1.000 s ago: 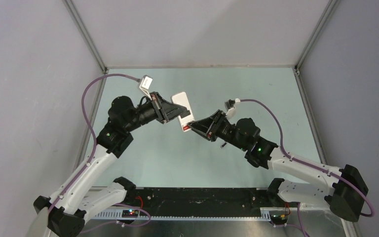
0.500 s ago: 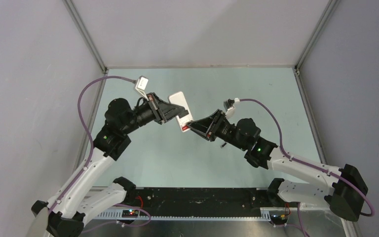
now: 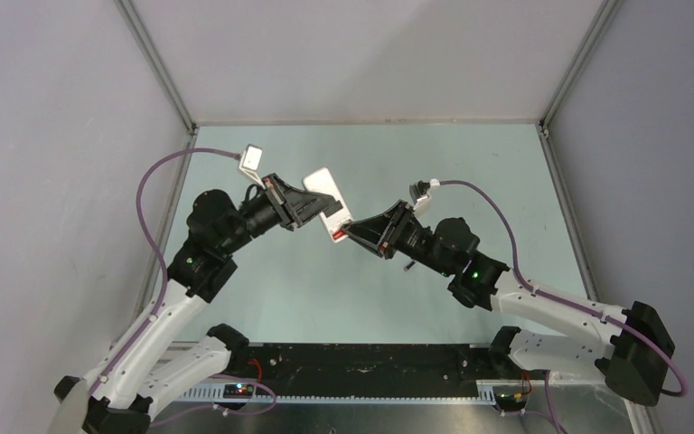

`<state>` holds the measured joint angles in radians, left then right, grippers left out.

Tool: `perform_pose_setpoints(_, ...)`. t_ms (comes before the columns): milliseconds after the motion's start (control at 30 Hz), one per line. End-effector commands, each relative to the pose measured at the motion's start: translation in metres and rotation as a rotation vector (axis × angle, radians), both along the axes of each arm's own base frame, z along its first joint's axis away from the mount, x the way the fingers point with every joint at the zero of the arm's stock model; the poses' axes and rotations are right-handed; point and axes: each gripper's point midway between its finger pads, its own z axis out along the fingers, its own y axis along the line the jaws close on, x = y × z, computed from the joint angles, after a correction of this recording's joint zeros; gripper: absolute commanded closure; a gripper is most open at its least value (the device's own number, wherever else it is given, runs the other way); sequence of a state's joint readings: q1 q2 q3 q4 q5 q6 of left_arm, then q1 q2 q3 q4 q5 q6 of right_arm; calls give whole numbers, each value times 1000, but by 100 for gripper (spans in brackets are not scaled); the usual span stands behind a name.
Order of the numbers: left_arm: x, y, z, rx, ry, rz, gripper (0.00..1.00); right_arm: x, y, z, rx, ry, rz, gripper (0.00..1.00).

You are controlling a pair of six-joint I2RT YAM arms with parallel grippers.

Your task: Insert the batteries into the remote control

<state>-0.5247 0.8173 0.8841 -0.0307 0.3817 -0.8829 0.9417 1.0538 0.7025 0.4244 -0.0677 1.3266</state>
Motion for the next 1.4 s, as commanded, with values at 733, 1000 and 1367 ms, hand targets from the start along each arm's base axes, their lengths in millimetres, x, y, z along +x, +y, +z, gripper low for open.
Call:
perform_pose_setpoints(733, -5, 1, -4, 159, -240, -53, 100, 10, -89, -43, -282, 85, -274, 25)
perform_pose_setpoints(1000, -53, -7, 6, 193, -481, -287, 100, 13, -112, -56, -422, 10, -325, 30)
perform_pose_setpoints(1367, -115, -12, 16, 153, -640, -650, 100, 13, -117, -81, -541, 29, -310, 29)
